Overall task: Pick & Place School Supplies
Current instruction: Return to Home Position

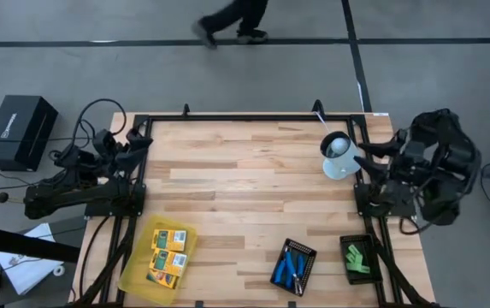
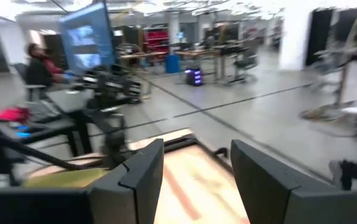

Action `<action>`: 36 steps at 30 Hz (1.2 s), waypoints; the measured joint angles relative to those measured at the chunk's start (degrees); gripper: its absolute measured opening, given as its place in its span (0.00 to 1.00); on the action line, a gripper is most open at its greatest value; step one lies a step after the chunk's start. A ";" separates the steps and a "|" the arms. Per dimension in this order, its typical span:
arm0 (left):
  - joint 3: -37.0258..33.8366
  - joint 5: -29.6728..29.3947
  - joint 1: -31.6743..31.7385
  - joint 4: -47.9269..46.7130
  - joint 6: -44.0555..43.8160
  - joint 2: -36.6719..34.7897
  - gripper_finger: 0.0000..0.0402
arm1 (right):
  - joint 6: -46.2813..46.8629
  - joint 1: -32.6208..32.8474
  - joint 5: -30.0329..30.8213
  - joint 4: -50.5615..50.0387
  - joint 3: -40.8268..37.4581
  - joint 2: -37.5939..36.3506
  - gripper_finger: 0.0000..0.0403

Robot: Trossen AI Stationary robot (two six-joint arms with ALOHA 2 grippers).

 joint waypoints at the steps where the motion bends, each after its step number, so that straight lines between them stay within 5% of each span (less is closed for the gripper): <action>1: 0.00 1.31 0.00 -0.70 0.93 -0.17 0.48 | -0.37 -1.06 0.04 0.10 -1.20 -0.40 0.44; 10: -3.14 2.26 -0.02 -11.06 0.93 -7.19 0.48 | 30.27 -3.35 -0.13 5.20 -28.51 -8.30 0.43; 14: -7.30 2.74 -0.05 -11.15 0.20 -6.94 0.48 | 34.29 -5.24 -0.20 13.47 -35.28 -5.88 0.43; 21: -20.96 -4.01 -0.11 -8.37 -5.03 -7.62 0.48 | 34.49 -5.91 -0.08 15.16 -36.13 -5.32 0.44; 36: -21.59 -8.64 -0.11 -11.04 -0.73 -4.28 0.48 | 34.55 -6.05 0.00 18.50 -36.13 -1.67 0.44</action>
